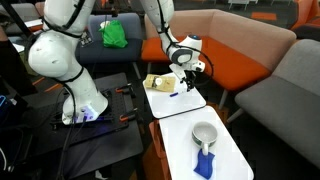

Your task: Put the marker inside the cup

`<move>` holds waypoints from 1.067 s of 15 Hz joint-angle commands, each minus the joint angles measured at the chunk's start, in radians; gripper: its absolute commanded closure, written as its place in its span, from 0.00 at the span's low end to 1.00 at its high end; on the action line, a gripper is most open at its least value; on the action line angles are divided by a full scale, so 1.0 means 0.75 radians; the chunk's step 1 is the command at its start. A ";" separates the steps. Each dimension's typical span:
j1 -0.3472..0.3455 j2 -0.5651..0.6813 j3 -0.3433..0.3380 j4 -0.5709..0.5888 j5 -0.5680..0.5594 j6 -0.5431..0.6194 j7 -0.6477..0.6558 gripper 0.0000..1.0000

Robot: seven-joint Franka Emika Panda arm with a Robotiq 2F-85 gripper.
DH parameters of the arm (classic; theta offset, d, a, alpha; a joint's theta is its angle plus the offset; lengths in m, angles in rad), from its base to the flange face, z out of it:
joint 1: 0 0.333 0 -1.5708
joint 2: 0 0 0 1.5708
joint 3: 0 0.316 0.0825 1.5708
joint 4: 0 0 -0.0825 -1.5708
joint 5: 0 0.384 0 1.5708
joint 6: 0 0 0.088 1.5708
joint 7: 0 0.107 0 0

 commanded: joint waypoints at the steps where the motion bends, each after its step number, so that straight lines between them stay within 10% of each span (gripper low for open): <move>1: -0.024 0.079 0.024 0.077 0.039 0.015 0.029 0.15; 6: -0.040 0.146 0.045 0.111 0.079 0.021 0.029 0.37; 12: -0.065 0.178 0.058 0.119 0.111 0.026 0.038 0.92; 16: -0.064 0.162 0.044 0.116 0.103 0.029 0.046 0.97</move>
